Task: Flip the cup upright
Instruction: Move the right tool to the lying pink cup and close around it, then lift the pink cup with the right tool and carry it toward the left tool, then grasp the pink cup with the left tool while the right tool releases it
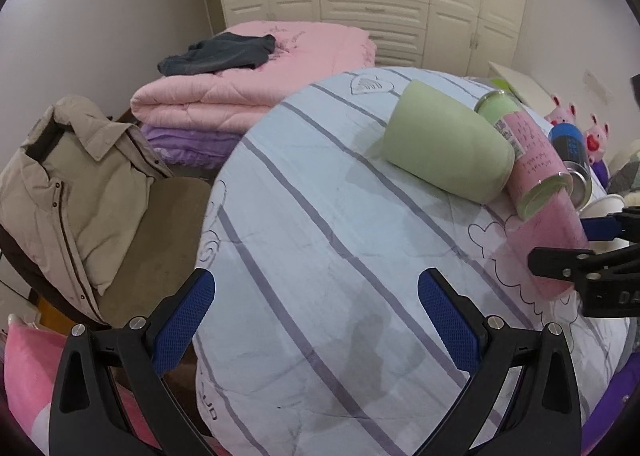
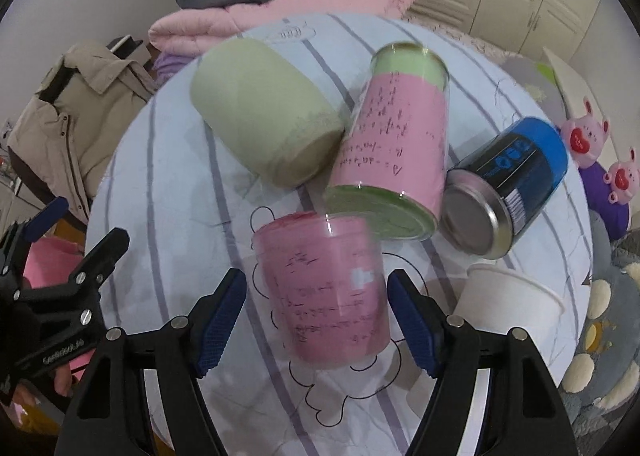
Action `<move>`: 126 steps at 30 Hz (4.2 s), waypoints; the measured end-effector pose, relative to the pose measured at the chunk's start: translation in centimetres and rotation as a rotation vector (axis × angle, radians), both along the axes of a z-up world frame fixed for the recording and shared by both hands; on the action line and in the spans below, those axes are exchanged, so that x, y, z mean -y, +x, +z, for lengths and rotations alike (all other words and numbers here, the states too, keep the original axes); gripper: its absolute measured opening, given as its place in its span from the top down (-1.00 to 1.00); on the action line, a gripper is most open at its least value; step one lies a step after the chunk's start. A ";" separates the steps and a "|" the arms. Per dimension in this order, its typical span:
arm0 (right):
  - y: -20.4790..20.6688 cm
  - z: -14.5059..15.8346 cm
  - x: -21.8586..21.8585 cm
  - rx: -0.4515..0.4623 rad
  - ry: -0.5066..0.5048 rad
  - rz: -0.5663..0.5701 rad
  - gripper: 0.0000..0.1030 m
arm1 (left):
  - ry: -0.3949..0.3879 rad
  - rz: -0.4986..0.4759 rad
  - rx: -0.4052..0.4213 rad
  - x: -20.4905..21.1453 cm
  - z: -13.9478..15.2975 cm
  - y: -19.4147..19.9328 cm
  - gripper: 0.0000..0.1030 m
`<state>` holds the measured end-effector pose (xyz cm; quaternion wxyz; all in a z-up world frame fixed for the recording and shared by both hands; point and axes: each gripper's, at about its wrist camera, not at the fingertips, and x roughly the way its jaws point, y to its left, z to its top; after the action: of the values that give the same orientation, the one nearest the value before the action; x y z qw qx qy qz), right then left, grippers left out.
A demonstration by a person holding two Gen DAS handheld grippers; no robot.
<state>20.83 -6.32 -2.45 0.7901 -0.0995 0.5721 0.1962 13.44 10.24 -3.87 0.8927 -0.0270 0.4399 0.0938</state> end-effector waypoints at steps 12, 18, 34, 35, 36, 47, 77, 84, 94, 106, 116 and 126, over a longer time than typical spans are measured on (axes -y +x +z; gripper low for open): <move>0.2 -0.8 -0.3 -0.025 -0.027 0.010 -0.20 | -0.062 0.016 -0.018 -0.2 -0.3 0.2 -0.99; 0.2 -0.6 0.5 -0.030 0.000 -0.020 -0.20 | -0.061 0.028 -0.009 -0.7 0.1 -0.2 -0.99; -3.9 -0.3 3.2 -0.067 0.114 -0.200 -0.21 | 0.021 -0.083 -0.012 1.6 1.1 -1.5 -0.99; -4.4 -0.3 3.3 -0.066 0.119 -0.216 -0.21 | 0.023 -0.091 -0.014 1.7 1.1 -1.6 -0.99; -5.0 -0.3 3.3 -0.066 0.121 -0.228 -0.21 | 0.027 -0.098 -0.015 1.7 1.2 -1.7 -0.99; -8.1 -1.2 3.0 -0.074 0.158 -0.366 -0.21 | 0.098 -0.224 -0.037 1.4 1.0 -2.4 -0.99; -10.6 0.4 3.8 -0.045 0.169 -0.372 -0.43 | 0.095 -0.205 -0.023 1.4 2.3 -4.9 -0.99; -11.4 1.6 5.4 -0.029 0.197 -0.377 -0.43 | 0.076 -0.203 -0.027 2.9 2.9 -5.6 -0.99; -12.2 2.4 9.8 0.003 0.202 -0.420 -0.43 | -0.007 -0.244 -0.061 7.1 3.3 -5.9 -0.99; -11.5 1.4 14.5 -0.011 0.259 -0.439 -0.43 | -0.041 -0.257 -0.115 12.7 3.3 -5.5 -0.99; -10.2 -0.5 16.6 -0.044 0.277 -0.425 -0.43 | -0.011 -0.243 -0.158 15.6 2.5 -4.4 -0.99; -9.0 -1.6 17.8 -0.068 0.258 -0.401 -0.43 | -0.034 -0.166 -0.209 15.8 1.6 -2.7 -0.99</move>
<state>11.87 -24.08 -4.09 0.7996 0.1246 0.5770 0.1102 10.75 -5.60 -2.32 0.8461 0.0042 0.5327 0.0142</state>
